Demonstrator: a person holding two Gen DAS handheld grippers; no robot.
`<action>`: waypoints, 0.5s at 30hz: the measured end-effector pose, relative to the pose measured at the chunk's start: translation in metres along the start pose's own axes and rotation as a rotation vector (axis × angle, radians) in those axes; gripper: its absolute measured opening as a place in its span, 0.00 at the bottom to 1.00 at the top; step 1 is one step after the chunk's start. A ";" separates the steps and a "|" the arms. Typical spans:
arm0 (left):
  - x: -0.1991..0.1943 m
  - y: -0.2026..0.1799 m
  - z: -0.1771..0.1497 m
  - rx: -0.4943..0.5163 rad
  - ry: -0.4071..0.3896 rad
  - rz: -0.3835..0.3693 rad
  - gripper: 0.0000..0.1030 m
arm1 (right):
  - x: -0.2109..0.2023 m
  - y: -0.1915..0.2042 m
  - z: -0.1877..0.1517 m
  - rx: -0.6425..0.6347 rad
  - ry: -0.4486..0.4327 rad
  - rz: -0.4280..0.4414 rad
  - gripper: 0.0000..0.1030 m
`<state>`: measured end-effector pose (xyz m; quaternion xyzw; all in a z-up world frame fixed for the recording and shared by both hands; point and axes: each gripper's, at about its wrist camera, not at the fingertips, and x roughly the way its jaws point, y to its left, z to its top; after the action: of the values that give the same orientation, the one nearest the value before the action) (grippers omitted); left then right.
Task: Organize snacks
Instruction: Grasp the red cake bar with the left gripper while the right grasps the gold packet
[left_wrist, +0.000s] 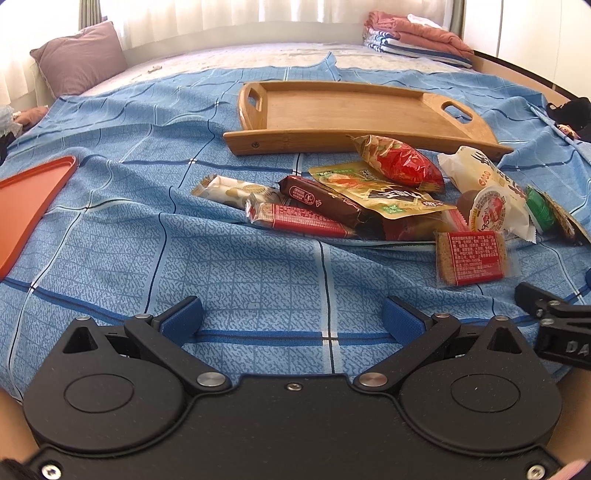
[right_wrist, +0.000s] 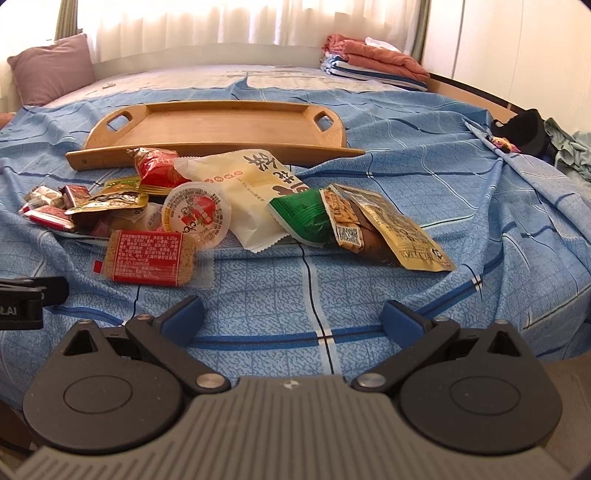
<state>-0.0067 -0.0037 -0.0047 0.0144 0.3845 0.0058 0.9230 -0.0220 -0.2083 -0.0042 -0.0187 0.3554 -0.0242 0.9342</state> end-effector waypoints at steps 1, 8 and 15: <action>0.000 0.000 -0.001 0.008 -0.012 -0.002 1.00 | -0.002 -0.003 0.001 0.004 -0.005 0.019 1.00; -0.031 -0.002 0.001 0.004 -0.162 -0.049 1.00 | -0.029 -0.033 0.004 -0.002 -0.132 0.033 1.00; -0.043 -0.022 0.006 0.016 -0.198 -0.170 1.00 | -0.015 -0.079 0.023 0.052 -0.154 -0.092 0.97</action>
<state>-0.0331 -0.0269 0.0294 -0.0105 0.2915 -0.0771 0.9534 -0.0205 -0.2858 0.0271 -0.0128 0.2804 -0.0749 0.9569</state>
